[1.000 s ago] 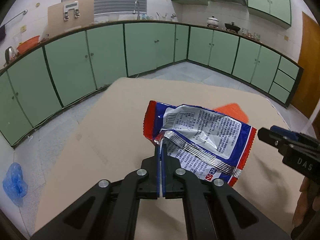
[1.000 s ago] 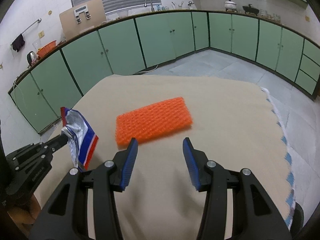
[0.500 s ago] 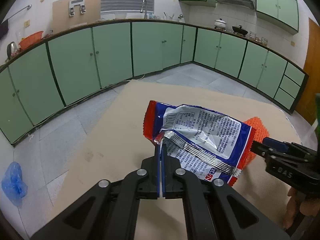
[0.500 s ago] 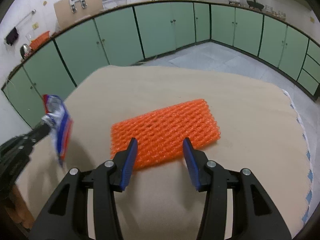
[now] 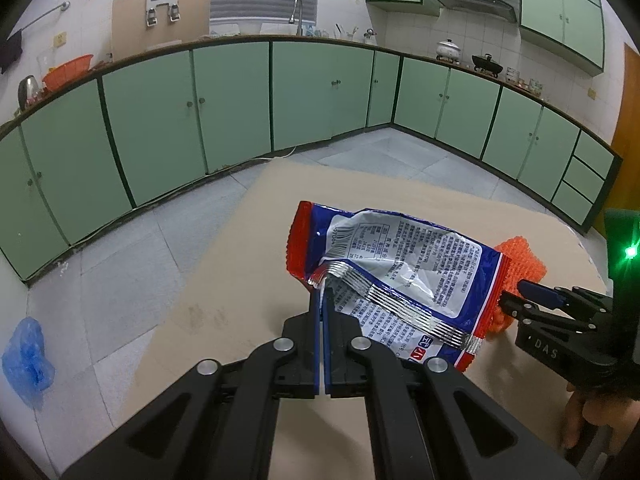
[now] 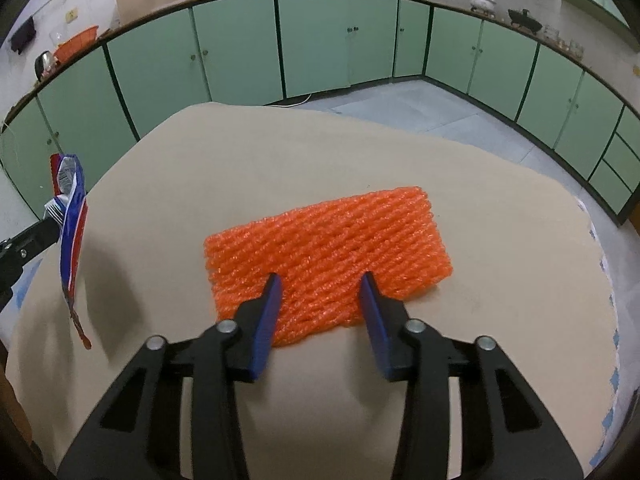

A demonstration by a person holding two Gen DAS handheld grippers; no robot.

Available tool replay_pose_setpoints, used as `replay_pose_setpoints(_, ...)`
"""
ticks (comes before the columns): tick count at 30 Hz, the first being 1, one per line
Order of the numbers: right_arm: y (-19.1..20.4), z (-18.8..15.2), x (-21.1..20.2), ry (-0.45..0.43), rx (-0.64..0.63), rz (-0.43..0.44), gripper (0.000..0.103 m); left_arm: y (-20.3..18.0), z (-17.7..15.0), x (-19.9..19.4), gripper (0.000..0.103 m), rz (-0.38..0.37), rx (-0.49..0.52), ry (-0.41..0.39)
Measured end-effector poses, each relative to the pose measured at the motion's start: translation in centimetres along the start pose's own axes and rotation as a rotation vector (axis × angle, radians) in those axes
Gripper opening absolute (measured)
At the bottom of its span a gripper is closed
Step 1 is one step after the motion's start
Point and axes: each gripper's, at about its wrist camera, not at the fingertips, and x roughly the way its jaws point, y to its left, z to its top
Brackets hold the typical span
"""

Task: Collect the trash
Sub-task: 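Grasp the orange foam net with the right gripper while the left gripper holds the wrapper, then carry the wrapper and foam net over the black bin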

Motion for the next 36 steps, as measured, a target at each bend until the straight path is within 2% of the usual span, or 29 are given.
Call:
replay_pose_setpoints(1, -0.1, 0.0, -0.1, 0.003, -0.006, 0.0, 0.021, 0.0, 0.0, -0.2, 0.001, -0.001, -0.001, -0.003)
replay_pose_setpoints(4, -1.1, -0.2, -0.8, 0.003, 0.007, 0.027, 0.012, -0.2, 0.1, -0.7, 0.001, -0.003, -0.004, -0.011)
replay_pose_setpoints(10, -1.8, -1.2, -3.7, -0.003, 0.008, 0.056, 0.011, -1.1, 0.3, -1.8, 0.001, -0.016, 0.007, -0.02)
replay_pose_setpoints(17, -4.3, -3.3, -9.3, -0.042, 0.048, 0.04, 0.011, -3.9, -0.4, -4.3, 0.001, -0.044, 0.031, -0.024)
replay_pose_setpoints(24, -8.2, -7.2, -16.7, -0.086, 0.097, -0.008, 0.011, -8.3, -2.5, -8.5, 0.001, -0.087, 0.078, -0.028)
replay_pose_setpoints(36, -16.3, -17.2, -28.5, -0.138, 0.2, -0.134, 0.011, -20.4, -7.6, -15.2, 0.001, -0.257, 0.236, -0.009)
